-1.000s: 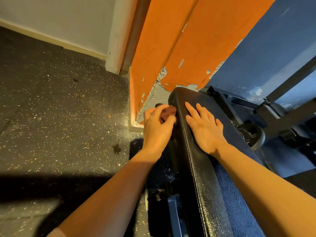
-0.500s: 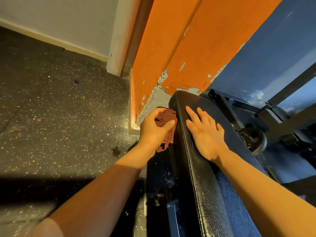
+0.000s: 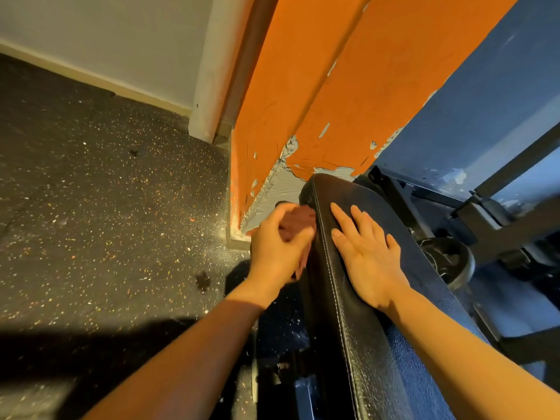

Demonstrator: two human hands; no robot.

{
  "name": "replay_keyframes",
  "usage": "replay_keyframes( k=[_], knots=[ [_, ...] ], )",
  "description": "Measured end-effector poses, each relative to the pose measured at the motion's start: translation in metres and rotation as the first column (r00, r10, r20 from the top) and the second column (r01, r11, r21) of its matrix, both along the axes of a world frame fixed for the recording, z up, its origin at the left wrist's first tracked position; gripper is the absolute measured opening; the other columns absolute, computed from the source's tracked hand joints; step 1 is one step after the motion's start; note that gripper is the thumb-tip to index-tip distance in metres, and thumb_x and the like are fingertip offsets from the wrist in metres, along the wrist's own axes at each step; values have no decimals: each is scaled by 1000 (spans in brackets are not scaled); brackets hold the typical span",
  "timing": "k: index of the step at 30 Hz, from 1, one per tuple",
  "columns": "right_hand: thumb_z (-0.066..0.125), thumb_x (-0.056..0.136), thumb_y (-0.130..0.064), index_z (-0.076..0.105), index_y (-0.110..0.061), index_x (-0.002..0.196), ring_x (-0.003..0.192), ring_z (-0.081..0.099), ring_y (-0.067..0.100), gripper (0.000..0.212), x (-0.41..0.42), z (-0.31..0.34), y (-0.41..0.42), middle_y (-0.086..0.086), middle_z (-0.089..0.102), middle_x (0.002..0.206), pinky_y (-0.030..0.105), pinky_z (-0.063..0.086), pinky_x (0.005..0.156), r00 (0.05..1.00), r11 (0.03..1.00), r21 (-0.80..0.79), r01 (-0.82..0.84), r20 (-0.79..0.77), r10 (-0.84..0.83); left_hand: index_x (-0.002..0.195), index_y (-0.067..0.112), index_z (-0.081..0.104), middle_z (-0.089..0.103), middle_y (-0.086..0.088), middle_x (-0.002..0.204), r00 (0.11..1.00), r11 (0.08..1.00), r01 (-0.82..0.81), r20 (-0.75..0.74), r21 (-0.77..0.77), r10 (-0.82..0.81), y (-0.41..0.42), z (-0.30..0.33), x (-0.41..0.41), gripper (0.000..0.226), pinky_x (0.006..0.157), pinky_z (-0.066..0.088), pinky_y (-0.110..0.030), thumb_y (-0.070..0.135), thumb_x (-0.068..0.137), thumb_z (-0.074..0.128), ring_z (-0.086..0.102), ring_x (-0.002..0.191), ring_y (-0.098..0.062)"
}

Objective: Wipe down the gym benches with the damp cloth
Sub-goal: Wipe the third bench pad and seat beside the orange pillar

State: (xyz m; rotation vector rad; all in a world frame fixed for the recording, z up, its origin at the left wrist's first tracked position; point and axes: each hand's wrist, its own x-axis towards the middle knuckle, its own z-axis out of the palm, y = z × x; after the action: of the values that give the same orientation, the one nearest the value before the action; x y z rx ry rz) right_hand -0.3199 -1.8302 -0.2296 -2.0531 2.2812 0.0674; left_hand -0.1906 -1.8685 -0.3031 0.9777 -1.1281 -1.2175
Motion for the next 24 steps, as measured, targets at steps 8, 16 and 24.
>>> replay_keyframes(
  k=[8, 16, 24],
  knots=[
    [9, 100, -48, -6, -52, 146, 147, -11, 10, 49, 0, 0, 0, -8, -7, 161, 48, -4, 119, 1000, 1000, 9, 0, 6, 0, 112, 21, 60, 60, 11, 95, 990, 992, -124, 78, 38, 121, -55, 4, -12, 30, 84, 45, -23, 12, 86, 70, 56, 91, -10],
    [8, 100, -48, -6, -52, 146, 147, -11, 9, 49, -2, -1, -1, -9, -7, 161, 48, -4, 119, 1000, 1000, 5, -11, 14, 11, 136, 8, 52, 58, -2, 123, 979, 981, 181, 85, 77, -187, -97, 7, 7, 42, 93, 48, -24, 6, 94, 58, 57, 109, -17],
    [2, 99, -50, -12, -53, 144, 146, -14, 9, 47, -1, -1, -1, -9, -10, 161, 48, -6, 118, 1000, 1000, 20, -8, -26, 8, 101, 21, 67, 70, 7, 92, 968, 966, 252, -8, 52, -252, -31, 2, 25, 27, 79, 51, -15, 6, 80, 75, 65, 84, -1]
  ],
)
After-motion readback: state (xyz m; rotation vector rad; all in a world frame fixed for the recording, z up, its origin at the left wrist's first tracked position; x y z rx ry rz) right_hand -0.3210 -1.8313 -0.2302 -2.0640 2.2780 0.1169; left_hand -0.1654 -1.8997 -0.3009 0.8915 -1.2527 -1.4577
